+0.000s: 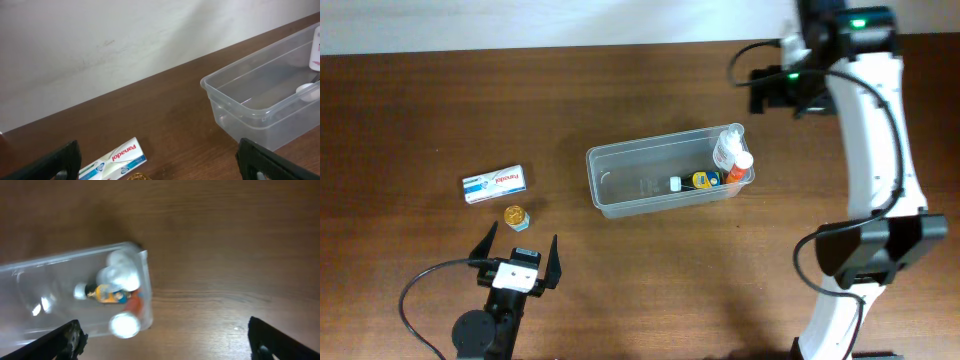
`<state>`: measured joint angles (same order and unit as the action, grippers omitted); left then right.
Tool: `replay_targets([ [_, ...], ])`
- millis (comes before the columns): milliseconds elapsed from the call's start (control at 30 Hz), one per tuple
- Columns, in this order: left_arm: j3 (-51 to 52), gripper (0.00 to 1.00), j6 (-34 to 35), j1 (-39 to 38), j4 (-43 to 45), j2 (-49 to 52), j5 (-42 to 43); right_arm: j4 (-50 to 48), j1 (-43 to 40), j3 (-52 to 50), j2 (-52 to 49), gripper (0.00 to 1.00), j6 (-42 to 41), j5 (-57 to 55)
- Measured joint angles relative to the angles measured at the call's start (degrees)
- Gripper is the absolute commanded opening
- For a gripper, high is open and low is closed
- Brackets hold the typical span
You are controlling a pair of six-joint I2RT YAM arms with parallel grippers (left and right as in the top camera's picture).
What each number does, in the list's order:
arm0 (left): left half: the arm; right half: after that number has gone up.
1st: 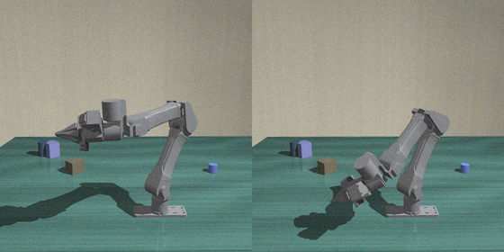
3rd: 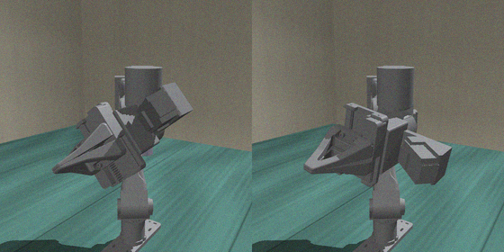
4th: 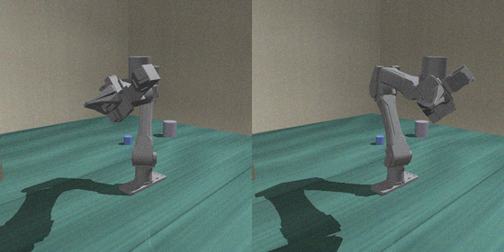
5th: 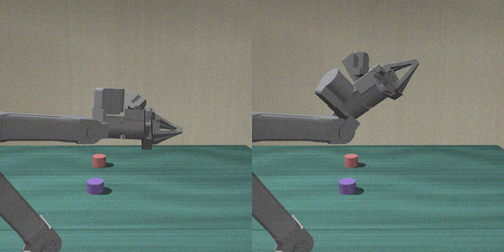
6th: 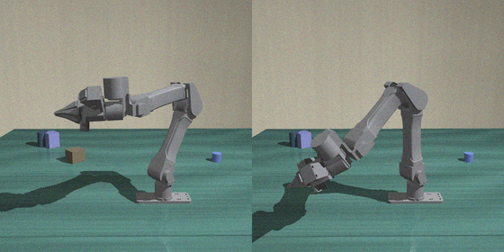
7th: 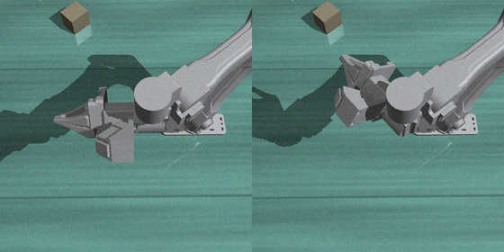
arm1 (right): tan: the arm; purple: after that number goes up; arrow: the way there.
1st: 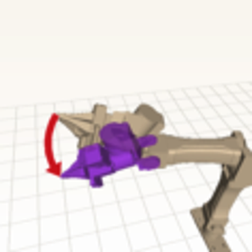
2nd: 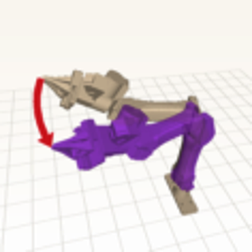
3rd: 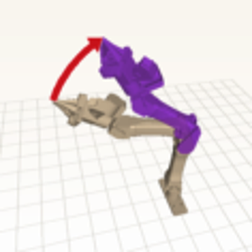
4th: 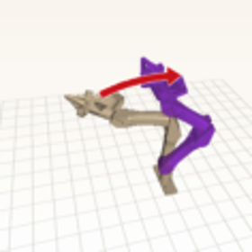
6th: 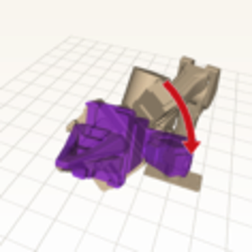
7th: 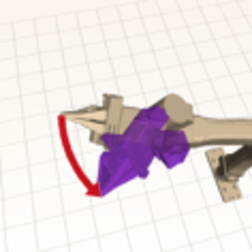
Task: Pack container
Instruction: 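Raise the right gripper out of the container and retract it, then move the left gripper to the gold Tiger Balm tin and grasp it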
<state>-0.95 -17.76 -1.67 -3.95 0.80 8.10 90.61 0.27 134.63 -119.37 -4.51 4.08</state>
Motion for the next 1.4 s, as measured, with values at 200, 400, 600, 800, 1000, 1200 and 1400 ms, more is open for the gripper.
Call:
replay_targets([
  [200, 0.0, 0.99, 0.0, 0.0, 0.0, 0.0, 0.0, -1.1, -7.5, 0.0, 0.0, 0.98, -1.1, 0.6],
  [400, 0.0, 0.99, 0.0, 0.0, 0.0, 0.0, -0.7, -1.3, -11.7, 0.0, 0.0, 0.98, -1.5, 1.0],
  [600, 0.0, 0.99, 0.0, 0.0, -0.6, 0.0, -5.2, -1.3, -12.6, 0.0, 0.0, 0.99, -1.5, 1.0],
  [800, 0.0, 0.99, 0.0, 0.0, -0.7, 0.0, -6.8, -1.3, -12.6, 0.0, 0.0, 0.98, -1.5, 1.0],
  [1000, 0.1, 1.0, 0.0, 0.0, 3.4, 0.0, -7.2, -1.3, -12.6, 0.0, 0.0, 0.98, -1.5, 1.0],
  [1200, -5.2, 1.0, 0.0, 0.3, -5.7, 2.5, -5.6, -1.4, -12.6, 0.0, 0.0, 0.98, -1.6, 1.2],
  [1400, -24.1, 0.99, 1.0, 2.8, -16.4, 22.1, -5.0, -1.4, -12.6, 0.0, 0.0, 0.98, -1.5, 1.4],
])
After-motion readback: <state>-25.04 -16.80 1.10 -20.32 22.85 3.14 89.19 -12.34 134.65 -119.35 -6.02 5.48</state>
